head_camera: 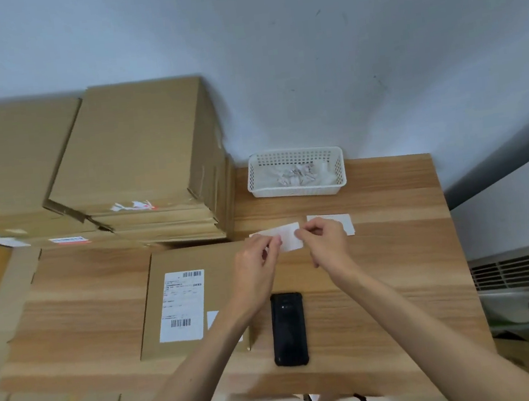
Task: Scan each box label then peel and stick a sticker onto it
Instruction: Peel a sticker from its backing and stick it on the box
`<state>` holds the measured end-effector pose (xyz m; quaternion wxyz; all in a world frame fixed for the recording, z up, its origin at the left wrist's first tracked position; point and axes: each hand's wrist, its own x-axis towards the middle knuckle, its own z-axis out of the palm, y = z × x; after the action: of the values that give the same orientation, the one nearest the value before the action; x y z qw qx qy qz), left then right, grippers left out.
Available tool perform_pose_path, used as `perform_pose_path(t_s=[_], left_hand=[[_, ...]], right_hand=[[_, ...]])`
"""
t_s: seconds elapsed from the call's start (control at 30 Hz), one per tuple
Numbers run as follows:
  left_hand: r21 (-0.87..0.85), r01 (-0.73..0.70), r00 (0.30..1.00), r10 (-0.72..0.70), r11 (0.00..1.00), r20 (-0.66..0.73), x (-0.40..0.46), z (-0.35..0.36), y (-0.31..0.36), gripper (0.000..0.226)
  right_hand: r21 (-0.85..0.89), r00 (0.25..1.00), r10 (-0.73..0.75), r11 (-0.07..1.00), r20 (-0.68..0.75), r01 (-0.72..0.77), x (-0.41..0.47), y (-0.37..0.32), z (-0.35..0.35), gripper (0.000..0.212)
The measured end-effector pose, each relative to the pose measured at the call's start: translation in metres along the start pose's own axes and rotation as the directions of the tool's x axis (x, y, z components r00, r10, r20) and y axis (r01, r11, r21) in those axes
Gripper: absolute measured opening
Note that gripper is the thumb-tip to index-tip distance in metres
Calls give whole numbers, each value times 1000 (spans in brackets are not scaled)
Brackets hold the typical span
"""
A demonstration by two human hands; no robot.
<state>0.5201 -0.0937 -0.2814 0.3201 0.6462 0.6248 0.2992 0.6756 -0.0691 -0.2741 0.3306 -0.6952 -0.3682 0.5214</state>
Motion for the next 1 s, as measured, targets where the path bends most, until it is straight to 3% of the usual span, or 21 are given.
perform_pose_path(t_s=[0.07, 0.17, 0.3, 0.5, 0.73, 1.0], left_hand=[[-59, 139, 988, -142, 988, -54, -6, -12, -12, 9], [-152, 384, 916, -397, 911, -64, -11, -29, -34, 26], [-276, 518, 843, -538, 810, 0, -14, -46, -60, 14], [-335, 588, 789, -613, 736, 38, -11, -71, -104, 14], [-84, 554, 832, -545, 829, 108, 15, -83, -155, 17], [133, 455, 881, -467, 881, 79, 40, -65, -187, 14]], right_hand=[[-5, 1000, -16, 1000, 25, 16, -5, 2, 4, 17], [20, 997, -35, 999, 64, 33, -11, 8, 15, 11], [16, 995, -37, 999, 98, 35, -17, 15, 36, 9], [-6, 995, 14, 1000, 98, -14, -7, 36, 84, 9], [-276, 998, 19, 961, 62, -1, 26, 64, 141, 5], [-488, 998, 35, 873, 48, -7, 50, 72, 158, 13]])
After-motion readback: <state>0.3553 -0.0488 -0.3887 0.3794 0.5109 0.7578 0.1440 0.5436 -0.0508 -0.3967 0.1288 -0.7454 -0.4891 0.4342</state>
